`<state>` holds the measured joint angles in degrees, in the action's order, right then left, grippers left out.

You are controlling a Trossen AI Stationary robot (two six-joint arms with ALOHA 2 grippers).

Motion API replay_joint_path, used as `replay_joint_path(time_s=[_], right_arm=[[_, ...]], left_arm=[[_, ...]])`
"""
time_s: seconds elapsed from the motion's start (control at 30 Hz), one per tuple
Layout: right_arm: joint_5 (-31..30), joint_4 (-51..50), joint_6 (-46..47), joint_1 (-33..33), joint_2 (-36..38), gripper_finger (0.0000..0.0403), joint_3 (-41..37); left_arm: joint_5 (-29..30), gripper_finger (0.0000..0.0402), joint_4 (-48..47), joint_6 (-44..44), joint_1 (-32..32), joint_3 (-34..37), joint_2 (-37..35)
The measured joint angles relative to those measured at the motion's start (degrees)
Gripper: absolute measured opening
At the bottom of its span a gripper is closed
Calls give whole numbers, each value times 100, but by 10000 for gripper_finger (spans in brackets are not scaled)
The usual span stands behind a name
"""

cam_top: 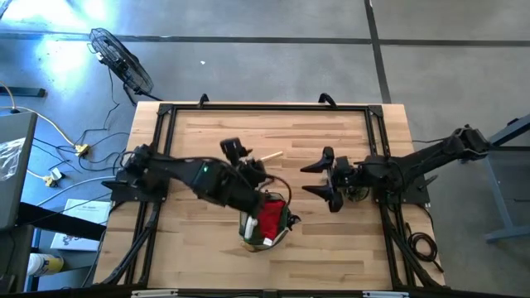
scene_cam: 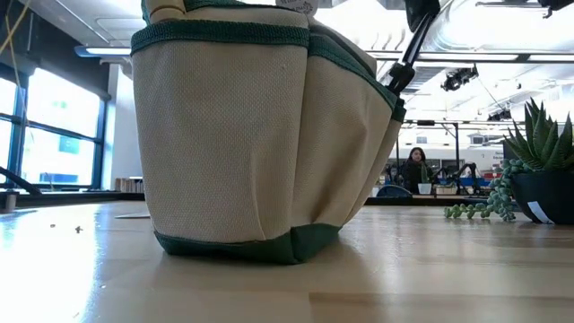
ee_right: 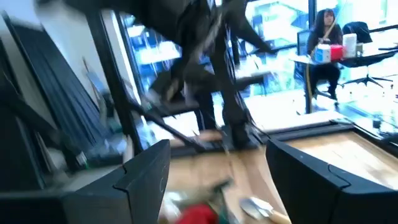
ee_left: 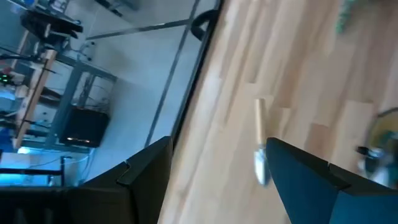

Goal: Pick & Place Garden tools in Gardening bag
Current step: Put the top brown trowel into the gardening bag

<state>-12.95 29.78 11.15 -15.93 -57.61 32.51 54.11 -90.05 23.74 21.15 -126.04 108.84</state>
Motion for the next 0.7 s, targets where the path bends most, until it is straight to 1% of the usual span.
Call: replay_joint_path(time_s=[0.07, 0.13, 0.27, 0.33, 0.4, 0.47, 0.6, 0.7], right_arm=[[-6, -401, -162, 49, 108, 256, 0], [-81, -883, -258, 119, 233, 256, 0], [-251, -1951, -254, 363, 423, 256, 0], [-256, -2404, -244, 489, 484, 256, 0], [-252, -2694, -229, 616, 513, 256, 0], [-254, -2861, -225, 742, 521, 256, 0], [-225, -3071, -220, 937, 523, 256, 0], [-169, -3281, -220, 1027, 523, 256, 0]], left_arm=[[-44, 251, 5, -249, -181, -115, 0], [-218, 251, 4, -505, -402, -169, 0], [-374, 251, 64, -1084, -1007, -267, 0], [-380, 251, 305, -1444, -1356, -286, -4], [-538, 251, 719, -1776, -1719, -284, -4], [-918, 251, 1116, -2092, -2082, -284, -4], [-1918, 251, 1642, -2755, -2698, -284, -2], [-2398, 251, 1857, -2815, -3041, -285, 50]])
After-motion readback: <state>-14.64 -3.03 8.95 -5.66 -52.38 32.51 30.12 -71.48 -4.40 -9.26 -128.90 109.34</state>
